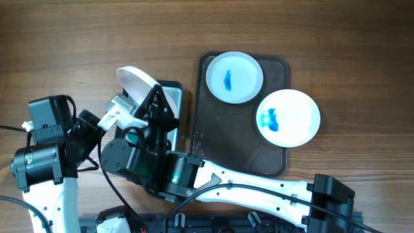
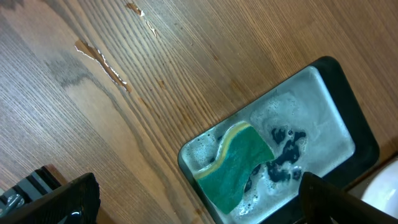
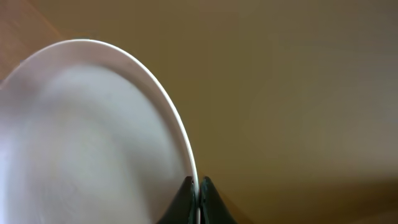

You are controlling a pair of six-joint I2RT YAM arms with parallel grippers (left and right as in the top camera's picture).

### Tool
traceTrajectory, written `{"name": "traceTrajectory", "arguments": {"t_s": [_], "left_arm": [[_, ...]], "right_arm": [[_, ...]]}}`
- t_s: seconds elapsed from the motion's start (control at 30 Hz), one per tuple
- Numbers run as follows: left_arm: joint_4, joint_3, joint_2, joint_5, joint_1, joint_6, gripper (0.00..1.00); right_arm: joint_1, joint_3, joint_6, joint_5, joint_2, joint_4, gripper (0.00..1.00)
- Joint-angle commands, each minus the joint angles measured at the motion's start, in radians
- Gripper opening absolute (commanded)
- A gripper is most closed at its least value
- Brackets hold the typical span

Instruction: Clean dirty plates on tray and stack at the side

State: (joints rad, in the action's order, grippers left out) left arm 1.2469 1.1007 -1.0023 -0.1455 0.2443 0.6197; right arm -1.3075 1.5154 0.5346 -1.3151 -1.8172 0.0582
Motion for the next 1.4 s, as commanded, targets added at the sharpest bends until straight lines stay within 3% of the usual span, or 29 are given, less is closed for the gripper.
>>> {"name": "traceTrajectory", "arguments": {"t_s": [0.0,0.2,1.37], "left_arm": [[0.0,0.016,-0.002,-0.009,0.007,0.017,1.0],[0.0,0.016,-0.002,-0.009,0.007,0.017,1.0],[0.0,0.016,-0.002,-0.009,0.007,0.017,1.0]], "right_arm": [[0.001,0.024,0.054,-0.058,0.034,-0.083,0.04],[0.002,0.024,0.151,-0.059,0.034,-0.204,0.04],[0.007,0.024,0.136,-0.063,0.034,-0.204,0.04]]}}
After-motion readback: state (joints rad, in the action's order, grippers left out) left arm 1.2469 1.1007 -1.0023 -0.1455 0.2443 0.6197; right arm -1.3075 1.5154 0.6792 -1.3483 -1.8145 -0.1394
